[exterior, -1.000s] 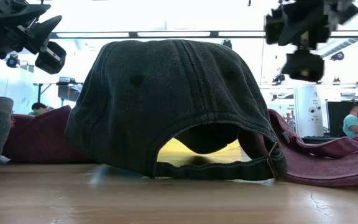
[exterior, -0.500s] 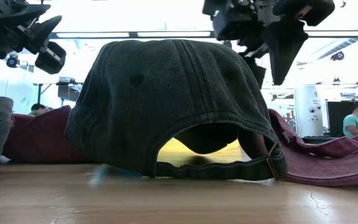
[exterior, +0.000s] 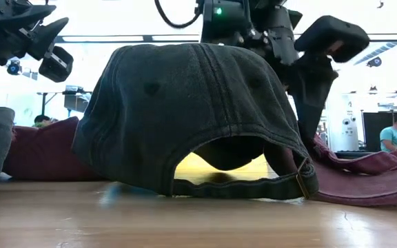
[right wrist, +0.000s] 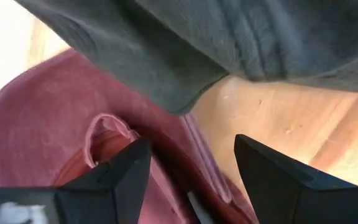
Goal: Pick & Place hat
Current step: Put the right dark red cap into the yellow bin
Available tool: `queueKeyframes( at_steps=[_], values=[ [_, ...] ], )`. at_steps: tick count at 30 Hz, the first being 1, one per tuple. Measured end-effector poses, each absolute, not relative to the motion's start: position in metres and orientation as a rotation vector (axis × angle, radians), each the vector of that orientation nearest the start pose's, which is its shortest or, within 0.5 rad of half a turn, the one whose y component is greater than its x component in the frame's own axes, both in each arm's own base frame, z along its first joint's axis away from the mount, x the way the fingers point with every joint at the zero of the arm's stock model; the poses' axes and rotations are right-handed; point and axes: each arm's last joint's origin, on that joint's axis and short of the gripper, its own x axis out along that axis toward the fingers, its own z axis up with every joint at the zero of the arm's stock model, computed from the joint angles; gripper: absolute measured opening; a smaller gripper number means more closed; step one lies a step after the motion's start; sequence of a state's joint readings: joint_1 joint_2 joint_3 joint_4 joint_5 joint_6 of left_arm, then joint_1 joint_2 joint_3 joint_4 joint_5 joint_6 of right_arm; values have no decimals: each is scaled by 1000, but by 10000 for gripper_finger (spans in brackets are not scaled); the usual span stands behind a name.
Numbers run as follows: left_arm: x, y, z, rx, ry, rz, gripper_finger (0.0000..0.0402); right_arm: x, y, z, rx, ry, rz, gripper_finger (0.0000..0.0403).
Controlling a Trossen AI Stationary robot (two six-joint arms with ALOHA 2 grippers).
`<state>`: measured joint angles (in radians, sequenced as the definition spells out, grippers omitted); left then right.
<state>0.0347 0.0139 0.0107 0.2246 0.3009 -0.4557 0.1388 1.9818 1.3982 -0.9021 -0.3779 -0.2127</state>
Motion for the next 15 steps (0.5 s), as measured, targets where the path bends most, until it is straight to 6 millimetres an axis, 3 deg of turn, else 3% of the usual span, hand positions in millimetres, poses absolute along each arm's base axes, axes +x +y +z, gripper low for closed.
queueKeyframes(
  at_steps=[4,9,11,15],
  values=[
    [95,-5,187,-415,-150,-309,85,367,68,160,23,1460,568,185],
    [95,-5,187,-415,-149,-309,85,364,76,159,49,1497,575,77],
    [95,-5,187,-415,-149,-309,85,362,80,164,17,1489,581,31],
    [95,-5,187,-415,-150,-309,85,350,84,193,-192,1442,503,15]
  ],
)
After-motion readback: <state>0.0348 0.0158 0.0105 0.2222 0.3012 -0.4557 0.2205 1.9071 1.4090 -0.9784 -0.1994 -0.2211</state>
